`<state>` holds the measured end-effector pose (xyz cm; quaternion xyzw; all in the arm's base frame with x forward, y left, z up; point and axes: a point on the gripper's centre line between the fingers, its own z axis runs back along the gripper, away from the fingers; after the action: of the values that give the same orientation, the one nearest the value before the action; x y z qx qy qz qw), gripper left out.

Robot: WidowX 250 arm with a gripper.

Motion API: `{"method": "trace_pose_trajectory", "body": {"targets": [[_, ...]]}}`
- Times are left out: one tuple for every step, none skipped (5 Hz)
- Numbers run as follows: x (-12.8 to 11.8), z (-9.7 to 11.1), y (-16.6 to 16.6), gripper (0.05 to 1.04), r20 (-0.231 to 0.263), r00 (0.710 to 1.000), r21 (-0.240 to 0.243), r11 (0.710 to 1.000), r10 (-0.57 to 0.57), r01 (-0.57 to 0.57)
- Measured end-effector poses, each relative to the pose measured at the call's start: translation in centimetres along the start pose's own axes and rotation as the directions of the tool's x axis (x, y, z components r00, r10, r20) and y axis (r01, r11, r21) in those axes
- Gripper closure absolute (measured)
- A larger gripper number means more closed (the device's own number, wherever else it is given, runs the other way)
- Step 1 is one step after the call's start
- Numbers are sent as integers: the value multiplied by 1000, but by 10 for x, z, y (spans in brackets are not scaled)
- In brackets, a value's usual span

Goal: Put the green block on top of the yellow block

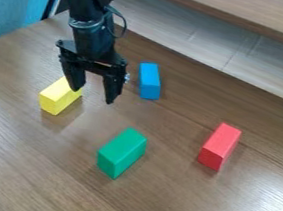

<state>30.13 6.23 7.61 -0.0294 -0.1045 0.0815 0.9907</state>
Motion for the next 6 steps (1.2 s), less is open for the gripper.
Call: {"method": "trace_pose_trajectory", "body": {"targets": [[-8, 3, -18, 83, 8, 1000, -40, 999, -31, 31], [-17, 0, -38, 83, 0, 998, -84, 994, -63, 63], [-30, -9, -55, 83, -23, 993, -94, 990, -112, 109], [-40, -16, -67, 83, -35, 989, -94, 986, -144, 141], [-45, -20, -70, 83, -38, 987, -79, 985, -159, 155], [-51, -27, -69, 139, -59, 985, -29, 987, -160, 159]]}}
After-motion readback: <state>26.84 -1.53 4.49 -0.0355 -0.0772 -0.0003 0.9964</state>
